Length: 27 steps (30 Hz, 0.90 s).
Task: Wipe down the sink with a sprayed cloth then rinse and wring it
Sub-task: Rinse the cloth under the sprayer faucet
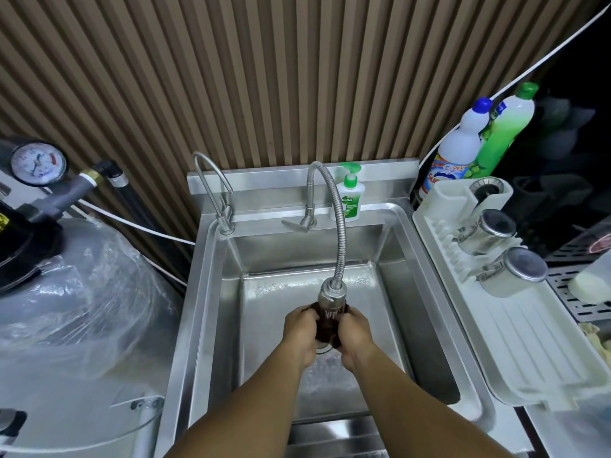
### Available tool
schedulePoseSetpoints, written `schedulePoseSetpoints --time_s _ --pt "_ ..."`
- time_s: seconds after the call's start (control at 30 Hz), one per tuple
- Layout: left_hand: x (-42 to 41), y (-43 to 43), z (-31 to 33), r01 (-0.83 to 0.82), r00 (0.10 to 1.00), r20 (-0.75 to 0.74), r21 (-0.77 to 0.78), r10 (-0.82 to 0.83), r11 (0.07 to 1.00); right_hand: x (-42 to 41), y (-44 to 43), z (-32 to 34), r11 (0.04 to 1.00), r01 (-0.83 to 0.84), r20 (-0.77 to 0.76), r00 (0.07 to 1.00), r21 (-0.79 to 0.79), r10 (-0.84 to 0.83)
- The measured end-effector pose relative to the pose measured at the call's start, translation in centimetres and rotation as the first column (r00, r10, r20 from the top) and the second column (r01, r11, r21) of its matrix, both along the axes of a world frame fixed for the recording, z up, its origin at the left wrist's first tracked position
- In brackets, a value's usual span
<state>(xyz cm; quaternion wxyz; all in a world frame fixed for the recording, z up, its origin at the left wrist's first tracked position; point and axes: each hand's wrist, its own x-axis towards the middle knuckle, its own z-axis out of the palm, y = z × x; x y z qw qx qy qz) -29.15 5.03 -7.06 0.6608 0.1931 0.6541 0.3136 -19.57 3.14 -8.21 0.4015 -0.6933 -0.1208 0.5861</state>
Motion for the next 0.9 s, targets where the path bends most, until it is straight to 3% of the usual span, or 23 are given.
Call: schedulePoseSetpoints --time_s 0.23,0.53,0.77,0.9 --pt "1.8 -0.2 -0.5 0.29 0.955 -0.082 0.056 -0.286 0.955 -0.8 0.5 0.0 1.0 -0.021 0.038 0.999 0.01 0.021" --pt "1.5 -0.6 -0.6 0.178 0.982 -0.075 0.03 -0.176 0.984 -0.7 0.1 0.1 0.998 -0.03 0.041 0.999 -0.055 0.032" --pt "0.1 0.1 -0.6 0.175 0.985 -0.006 0.039 -0.175 0.984 0.3 -0.5 -0.1 0.999 0.007 -0.006 1.0 0.042 -0.007" --pt "-0.4 0.3 -0.9 0.17 0.984 0.05 0.046 -0.172 0.984 1.1 -0.9 -0.2 0.995 0.093 -0.108 0.99 0.044 -0.088"
